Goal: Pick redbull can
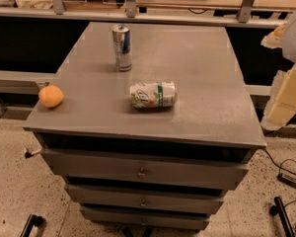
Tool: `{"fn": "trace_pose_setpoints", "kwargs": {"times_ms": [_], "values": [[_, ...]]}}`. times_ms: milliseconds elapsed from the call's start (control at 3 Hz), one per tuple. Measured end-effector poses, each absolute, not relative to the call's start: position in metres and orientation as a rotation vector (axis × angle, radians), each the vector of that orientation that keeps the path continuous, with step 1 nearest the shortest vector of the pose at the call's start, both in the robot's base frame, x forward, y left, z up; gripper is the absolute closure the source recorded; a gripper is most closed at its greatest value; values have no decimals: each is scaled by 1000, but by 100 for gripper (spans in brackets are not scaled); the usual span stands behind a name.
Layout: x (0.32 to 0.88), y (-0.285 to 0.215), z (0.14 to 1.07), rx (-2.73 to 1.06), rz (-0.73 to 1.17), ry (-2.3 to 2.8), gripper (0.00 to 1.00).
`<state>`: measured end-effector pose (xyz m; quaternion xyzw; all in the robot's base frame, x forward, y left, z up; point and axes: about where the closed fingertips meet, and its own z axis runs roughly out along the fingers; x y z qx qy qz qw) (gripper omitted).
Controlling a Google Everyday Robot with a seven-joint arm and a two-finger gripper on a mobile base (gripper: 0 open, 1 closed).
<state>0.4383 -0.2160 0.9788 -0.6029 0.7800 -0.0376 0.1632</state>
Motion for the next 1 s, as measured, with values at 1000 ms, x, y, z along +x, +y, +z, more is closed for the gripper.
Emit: {"fn": "trace_pose_setpoints", "kwargs": {"times_ms": [1000], "values": [[536, -161, 1003, -1643, 73, 1961, 0]]}}
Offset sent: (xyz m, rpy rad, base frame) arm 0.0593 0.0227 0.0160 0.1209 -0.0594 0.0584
